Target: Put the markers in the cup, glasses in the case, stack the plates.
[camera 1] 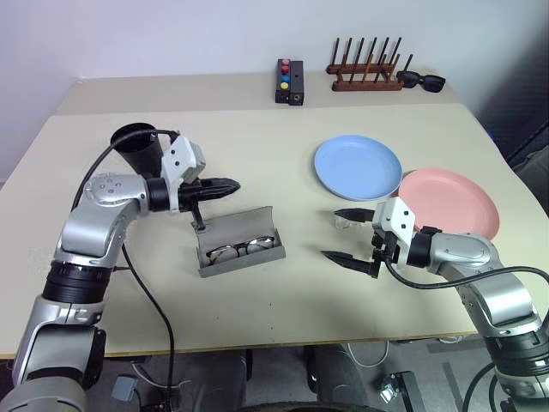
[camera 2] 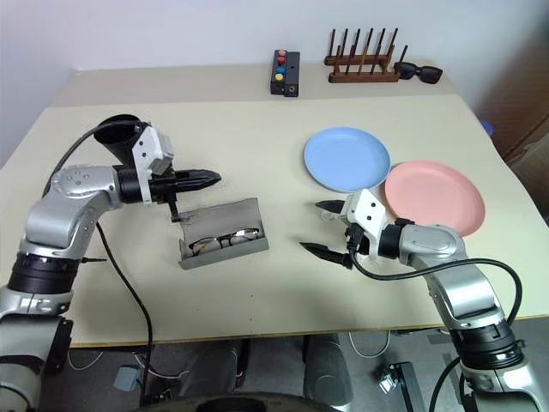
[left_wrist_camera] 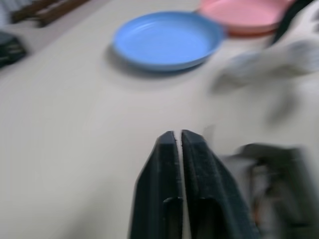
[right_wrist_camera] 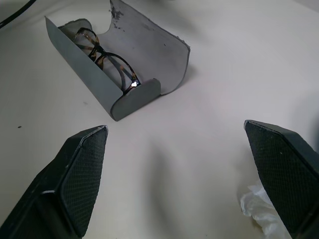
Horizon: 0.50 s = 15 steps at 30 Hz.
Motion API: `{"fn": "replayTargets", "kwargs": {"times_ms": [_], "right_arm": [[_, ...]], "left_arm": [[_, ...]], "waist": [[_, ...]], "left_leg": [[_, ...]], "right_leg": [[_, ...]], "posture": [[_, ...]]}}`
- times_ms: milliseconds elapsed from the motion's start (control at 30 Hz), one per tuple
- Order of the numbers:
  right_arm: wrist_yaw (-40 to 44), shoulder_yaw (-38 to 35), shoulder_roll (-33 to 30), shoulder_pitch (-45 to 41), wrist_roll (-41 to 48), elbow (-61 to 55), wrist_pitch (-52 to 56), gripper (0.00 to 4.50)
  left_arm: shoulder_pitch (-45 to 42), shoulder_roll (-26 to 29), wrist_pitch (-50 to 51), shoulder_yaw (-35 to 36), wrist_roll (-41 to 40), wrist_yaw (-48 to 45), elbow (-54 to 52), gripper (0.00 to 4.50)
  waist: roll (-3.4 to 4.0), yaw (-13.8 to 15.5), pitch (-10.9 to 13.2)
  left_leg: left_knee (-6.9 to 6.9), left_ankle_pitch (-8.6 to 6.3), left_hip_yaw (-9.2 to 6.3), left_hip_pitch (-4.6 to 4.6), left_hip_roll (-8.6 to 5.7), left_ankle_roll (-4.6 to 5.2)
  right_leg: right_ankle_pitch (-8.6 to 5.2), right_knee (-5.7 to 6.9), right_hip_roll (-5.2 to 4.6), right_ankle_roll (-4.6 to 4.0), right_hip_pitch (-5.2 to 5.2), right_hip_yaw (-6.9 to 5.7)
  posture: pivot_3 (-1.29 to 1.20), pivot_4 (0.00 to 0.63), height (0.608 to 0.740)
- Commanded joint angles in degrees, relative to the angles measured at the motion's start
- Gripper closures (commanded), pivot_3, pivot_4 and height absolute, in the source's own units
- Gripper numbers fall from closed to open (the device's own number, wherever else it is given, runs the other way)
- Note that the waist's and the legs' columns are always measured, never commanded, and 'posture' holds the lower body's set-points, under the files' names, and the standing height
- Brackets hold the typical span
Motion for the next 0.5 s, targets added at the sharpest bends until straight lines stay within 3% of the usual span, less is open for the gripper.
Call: {"fn": "replayTargets", "kwargs": {"times_ms": [33, 133, 500], "right_arm": [[-0.31, -0.24, 0.43, -1.59, 1.39, -3.53, 0.90, 0.00], [-0.39, 0.21, 0.88, -1.87, 1.47, -3.95, 1.41, 0.00], [0.05, -0.02, 1.58, -0.93, 1.23, -2.92, -0.20, 0.00]], "left_arm": [[-0.62, 1.46, -4.70, -0.23, 4.38, 1.45, 3.49, 4.48], [1.02, 1.88, -5.80, -1.84, 6.20, 0.37, 3.99, 4.48], [11.44, 4.52, 2.02, -2.05, -1.94, -9.90, -11.82, 4.48]], "waist": [[0.00, 0.05, 0.00], [0.00, 0.14, 0.00], [0.00, 0.11, 0.00]], "left_leg": [[0.00, 0.00, 0.00, 0.00, 0.00, 0.00], [0.00, 0.00, 0.00, -0.01, 0.00, 0.00], [0.00, 0.00, 0.00, -0.02, 0.00, 0.00]], "right_leg": [[0.00, 0.00, 0.00, 0.00, 0.00, 0.00], [0.00, -0.01, 0.00, 0.00, 0.00, 0.00], [-0.02, -0.02, 0.00, -0.05, -0.01, 0.00]], "posture": [[0.00, 0.150, 0.734], [0.00, 0.150, 0.734], [0.00, 0.150, 0.734]]}}
